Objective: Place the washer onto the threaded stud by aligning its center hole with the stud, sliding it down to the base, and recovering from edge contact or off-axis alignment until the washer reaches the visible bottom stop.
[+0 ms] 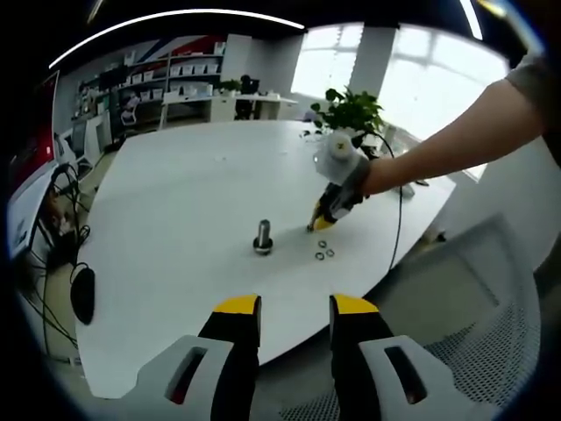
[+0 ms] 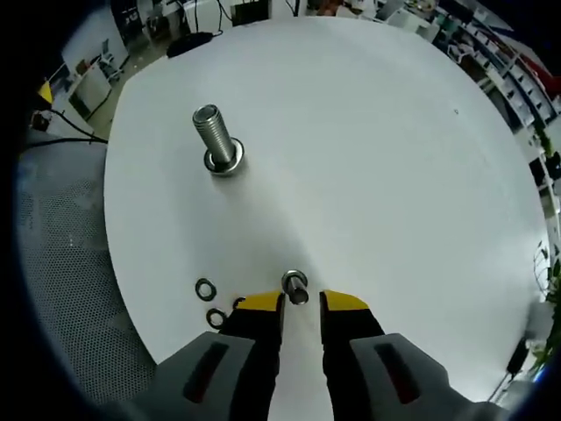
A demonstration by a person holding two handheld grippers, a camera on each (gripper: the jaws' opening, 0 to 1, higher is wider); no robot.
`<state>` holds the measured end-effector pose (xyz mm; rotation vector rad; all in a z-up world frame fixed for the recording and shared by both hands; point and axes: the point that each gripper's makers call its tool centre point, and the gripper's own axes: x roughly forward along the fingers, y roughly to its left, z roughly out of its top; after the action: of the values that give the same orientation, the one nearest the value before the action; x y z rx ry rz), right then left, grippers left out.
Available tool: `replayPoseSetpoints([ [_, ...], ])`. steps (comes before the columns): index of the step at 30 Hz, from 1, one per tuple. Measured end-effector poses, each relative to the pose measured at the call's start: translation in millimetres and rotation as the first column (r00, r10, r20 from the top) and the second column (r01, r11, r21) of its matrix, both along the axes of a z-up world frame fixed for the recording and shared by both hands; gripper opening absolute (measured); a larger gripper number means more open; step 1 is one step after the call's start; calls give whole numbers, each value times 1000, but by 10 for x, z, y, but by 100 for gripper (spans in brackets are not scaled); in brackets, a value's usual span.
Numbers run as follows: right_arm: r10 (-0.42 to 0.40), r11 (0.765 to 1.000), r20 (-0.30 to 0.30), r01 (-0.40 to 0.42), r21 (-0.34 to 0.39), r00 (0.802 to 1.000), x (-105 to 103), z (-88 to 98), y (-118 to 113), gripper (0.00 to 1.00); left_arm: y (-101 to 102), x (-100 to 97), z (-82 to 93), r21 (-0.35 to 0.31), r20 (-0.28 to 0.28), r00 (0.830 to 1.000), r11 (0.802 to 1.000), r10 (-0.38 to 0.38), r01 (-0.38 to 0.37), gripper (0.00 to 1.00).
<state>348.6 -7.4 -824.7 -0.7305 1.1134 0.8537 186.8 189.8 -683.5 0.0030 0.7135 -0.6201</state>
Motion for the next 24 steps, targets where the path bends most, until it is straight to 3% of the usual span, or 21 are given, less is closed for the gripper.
replayPoseSetpoints([
  [8, -18, 1000, -5, 18, 0, 1000, -106, 22, -92, 20, 2, -2, -2, 1, 0, 1000, 1000, -2, 2, 29],
  [14, 37, 999, -3, -37, -30, 999, -232, 35, -153, 20, -2, -12, -5, 3, -2, 1000, 1000, -8, 8, 29],
  [21, 24, 1000, -19, -24, -11, 1000, -329, 46, -167, 22, -16, -20, -8, 3, -5, 1000, 1000, -16, 16, 29],
  [24, 72, 997, -29, -72, 14, 997, -414, 41, -94, 24, -19, -20, -7, 2, -5, 1000, 1000, -17, 17, 29],
])
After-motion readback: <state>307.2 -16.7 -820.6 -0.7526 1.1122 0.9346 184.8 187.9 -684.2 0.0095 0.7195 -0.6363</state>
